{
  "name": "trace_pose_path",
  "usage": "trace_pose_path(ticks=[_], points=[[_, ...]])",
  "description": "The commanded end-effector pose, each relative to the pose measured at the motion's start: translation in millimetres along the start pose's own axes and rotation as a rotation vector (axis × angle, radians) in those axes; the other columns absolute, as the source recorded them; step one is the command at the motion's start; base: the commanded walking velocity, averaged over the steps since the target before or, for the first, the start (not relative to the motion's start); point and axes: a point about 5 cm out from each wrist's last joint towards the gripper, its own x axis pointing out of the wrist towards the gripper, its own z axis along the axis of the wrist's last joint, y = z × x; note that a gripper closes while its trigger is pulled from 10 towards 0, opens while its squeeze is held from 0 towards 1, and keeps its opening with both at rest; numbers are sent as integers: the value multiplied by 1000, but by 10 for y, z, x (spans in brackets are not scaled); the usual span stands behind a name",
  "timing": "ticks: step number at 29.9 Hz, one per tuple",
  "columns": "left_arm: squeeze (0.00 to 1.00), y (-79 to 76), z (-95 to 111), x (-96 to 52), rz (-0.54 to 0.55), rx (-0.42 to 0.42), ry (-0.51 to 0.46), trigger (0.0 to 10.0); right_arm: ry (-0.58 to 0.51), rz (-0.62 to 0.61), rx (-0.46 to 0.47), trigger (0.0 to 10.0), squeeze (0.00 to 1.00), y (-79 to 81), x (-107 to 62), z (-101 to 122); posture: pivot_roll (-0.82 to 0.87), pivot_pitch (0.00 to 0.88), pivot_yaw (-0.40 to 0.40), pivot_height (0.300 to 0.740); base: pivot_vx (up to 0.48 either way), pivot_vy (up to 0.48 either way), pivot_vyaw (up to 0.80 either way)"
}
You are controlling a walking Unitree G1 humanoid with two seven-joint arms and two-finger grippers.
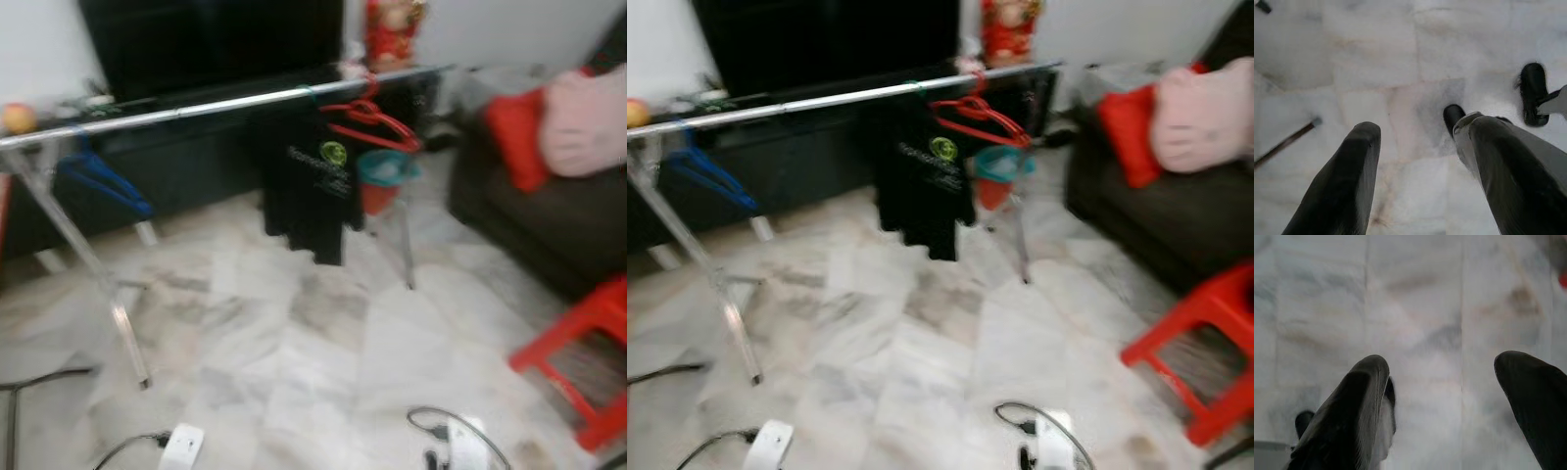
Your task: Hang hanger
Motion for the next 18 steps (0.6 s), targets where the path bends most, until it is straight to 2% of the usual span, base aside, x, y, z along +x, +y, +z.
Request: trace_pose_path(ticks=[1,18], points=[[0,-12,38,6,-2,18,-7,10000,3,-11,3,10000,0,-43,2,-1,-25,0,33,740,0,0,-706],[0,-15,33,6,-4,22,-3,10000,3,-9,-2,10000,0,-36,2,0,-24,0,32,740,0,0,-702]])
